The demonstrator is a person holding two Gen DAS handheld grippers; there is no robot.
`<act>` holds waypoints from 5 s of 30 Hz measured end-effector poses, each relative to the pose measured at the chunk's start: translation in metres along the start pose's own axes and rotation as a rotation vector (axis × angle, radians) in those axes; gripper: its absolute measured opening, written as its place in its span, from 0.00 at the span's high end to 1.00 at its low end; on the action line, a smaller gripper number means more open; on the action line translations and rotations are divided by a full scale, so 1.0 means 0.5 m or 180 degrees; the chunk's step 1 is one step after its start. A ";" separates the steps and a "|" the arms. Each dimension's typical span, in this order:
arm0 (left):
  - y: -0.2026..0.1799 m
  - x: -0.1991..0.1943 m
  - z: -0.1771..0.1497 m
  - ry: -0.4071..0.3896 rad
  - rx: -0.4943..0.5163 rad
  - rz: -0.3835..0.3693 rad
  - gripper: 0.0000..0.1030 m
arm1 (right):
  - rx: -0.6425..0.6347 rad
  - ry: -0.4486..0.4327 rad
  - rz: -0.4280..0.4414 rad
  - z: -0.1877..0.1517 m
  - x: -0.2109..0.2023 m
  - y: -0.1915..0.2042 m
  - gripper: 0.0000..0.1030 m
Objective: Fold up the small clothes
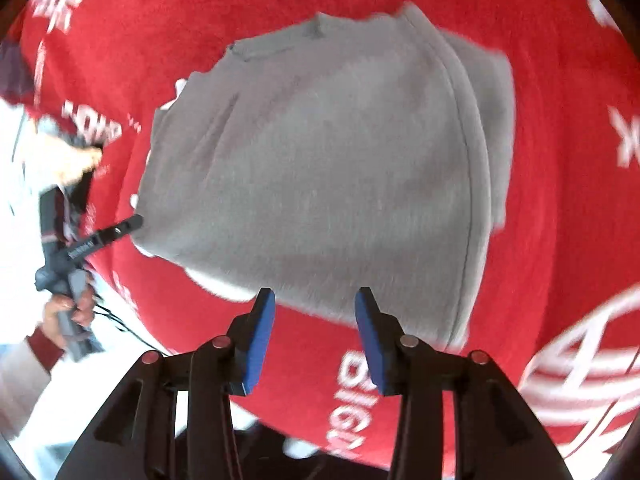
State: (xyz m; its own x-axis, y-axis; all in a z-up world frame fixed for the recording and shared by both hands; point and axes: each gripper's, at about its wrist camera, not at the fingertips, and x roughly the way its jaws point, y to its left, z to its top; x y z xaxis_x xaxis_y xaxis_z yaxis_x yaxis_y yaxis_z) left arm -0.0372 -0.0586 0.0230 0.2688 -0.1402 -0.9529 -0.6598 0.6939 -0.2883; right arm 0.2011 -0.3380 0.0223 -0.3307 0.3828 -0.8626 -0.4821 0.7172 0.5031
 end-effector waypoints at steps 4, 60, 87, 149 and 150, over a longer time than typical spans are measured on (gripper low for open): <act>-0.002 0.001 0.001 0.0050 0.0136 -0.0178 0.42 | 0.0787 -0.0178 0.0243 -0.041 0.015 -0.060 0.50; 0.103 -0.063 -0.124 -0.0065 -0.0568 0.0330 0.49 | -0.1098 0.0086 -0.0070 0.038 0.201 0.407 0.57; 0.144 -0.056 -0.132 -0.0090 -0.0850 0.0087 0.49 | -0.1247 0.0532 -0.0201 0.010 0.290 0.439 0.58; -0.014 0.062 0.005 -0.0727 -0.1705 -0.1436 0.20 | -0.0663 0.0147 -0.0037 -0.012 0.174 0.179 0.29; -0.010 0.061 0.002 -0.0746 -0.1760 -0.1401 0.21 | -0.0664 0.0155 -0.0035 -0.010 0.174 0.180 0.29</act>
State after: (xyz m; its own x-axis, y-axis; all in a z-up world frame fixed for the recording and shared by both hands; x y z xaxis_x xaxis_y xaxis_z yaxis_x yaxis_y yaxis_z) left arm -0.0251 -0.0657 -0.0045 0.6915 -0.1260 -0.7113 -0.6969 0.1430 -0.7028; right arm 0.1246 -0.2430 -0.0073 -0.3610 0.3434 -0.8670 -0.6418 0.5831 0.4981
